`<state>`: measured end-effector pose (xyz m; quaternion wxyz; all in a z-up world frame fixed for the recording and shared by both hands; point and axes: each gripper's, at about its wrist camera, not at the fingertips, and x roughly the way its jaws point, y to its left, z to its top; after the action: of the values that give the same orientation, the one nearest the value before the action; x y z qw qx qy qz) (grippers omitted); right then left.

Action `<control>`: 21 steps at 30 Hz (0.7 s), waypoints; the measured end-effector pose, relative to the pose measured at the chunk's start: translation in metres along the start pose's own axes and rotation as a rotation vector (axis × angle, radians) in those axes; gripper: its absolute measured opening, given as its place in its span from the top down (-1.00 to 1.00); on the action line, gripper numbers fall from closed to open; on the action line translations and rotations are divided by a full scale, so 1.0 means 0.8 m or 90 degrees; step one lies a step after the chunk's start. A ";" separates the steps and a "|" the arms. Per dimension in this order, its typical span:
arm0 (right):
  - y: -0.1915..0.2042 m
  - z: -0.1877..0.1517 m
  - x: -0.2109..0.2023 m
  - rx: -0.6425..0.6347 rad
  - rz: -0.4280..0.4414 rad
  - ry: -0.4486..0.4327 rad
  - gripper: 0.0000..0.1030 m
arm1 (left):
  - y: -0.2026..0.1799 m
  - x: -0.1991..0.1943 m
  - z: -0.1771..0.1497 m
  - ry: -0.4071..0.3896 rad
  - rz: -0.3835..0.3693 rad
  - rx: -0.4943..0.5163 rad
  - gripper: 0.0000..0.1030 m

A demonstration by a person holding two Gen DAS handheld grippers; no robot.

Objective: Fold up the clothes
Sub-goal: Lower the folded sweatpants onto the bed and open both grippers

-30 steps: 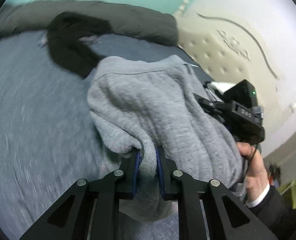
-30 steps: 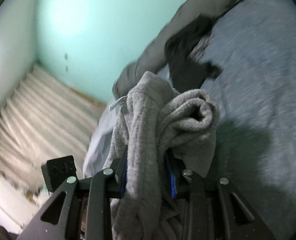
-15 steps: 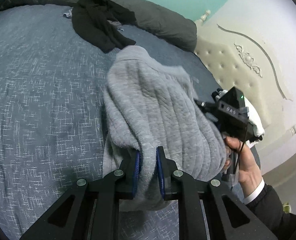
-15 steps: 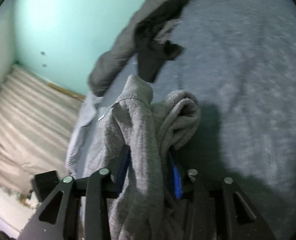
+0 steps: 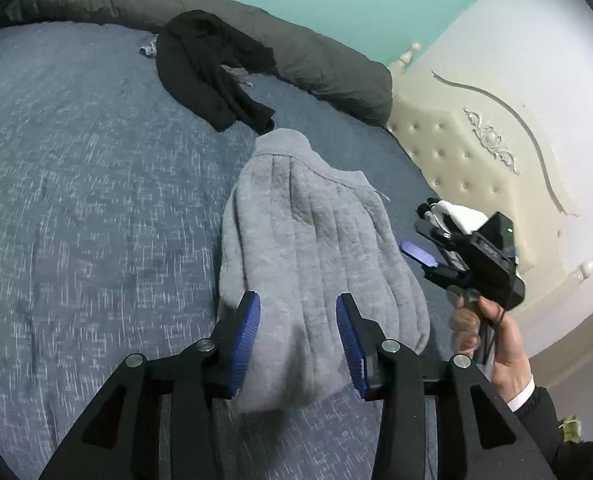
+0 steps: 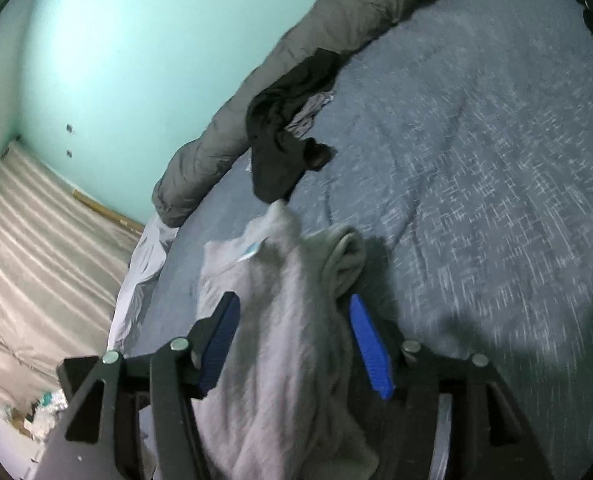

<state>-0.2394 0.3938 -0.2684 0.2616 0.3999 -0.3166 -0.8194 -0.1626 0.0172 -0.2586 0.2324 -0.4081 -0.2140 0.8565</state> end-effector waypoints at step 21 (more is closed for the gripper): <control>0.064 -0.138 0.008 -0.234 -0.199 0.194 -0.17 | 0.006 0.014 -0.059 0.074 0.038 0.085 0.04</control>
<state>-0.1431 0.3213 -0.2869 0.2448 0.5083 -0.0542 -0.8239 -0.1323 0.0278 -0.2952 0.2453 -0.4468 -0.1307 0.8504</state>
